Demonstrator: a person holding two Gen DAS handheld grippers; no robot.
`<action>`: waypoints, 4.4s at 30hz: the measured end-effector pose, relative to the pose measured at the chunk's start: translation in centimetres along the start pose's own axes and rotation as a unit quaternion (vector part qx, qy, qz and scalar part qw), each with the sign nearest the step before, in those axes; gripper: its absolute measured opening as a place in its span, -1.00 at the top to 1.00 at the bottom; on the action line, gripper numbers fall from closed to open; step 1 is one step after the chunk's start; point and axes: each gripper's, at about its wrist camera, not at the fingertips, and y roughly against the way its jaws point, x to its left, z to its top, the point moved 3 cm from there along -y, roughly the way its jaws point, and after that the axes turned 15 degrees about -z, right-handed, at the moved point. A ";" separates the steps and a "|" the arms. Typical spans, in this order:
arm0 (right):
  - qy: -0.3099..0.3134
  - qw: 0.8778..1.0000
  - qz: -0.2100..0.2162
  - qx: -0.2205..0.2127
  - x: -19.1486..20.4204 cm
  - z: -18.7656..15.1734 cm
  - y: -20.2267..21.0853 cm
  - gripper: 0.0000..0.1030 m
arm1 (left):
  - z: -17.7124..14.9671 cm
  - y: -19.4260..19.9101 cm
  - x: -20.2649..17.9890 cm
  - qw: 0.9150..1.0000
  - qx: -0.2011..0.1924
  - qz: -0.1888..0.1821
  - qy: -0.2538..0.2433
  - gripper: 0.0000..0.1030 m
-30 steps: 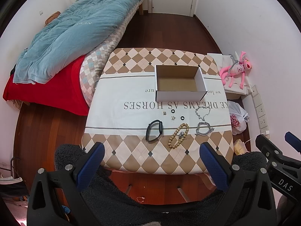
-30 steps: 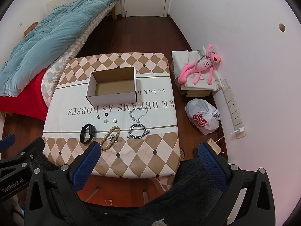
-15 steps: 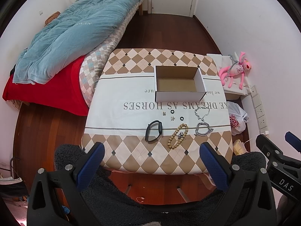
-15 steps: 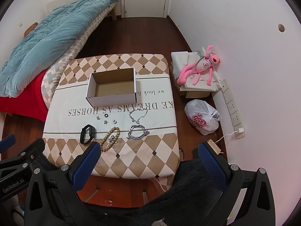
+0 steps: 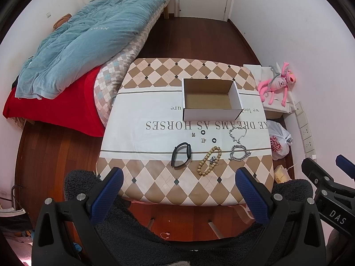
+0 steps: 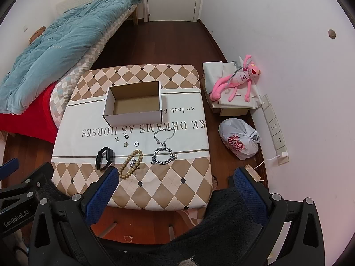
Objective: Organize jewelry
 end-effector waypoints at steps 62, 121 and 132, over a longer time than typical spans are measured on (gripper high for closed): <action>0.077 0.983 0.017 0.164 17.3 -3.7 -23.6 0.69 | 0.2 -27.1 9.4 0.986 0.165 -0.001 -0.009 0.82; 0.042 0.982 0.157 0.097 13.5 19.8 -23.3 0.36 | 21.0 -26.5 4.6 0.988 0.144 -0.046 0.010 -0.44; 0.065 0.996 0.046 0.040 12.1 16.8 -22.5 -0.90 | 17.9 -23.6 7.4 0.997 0.068 0.019 0.018 -0.98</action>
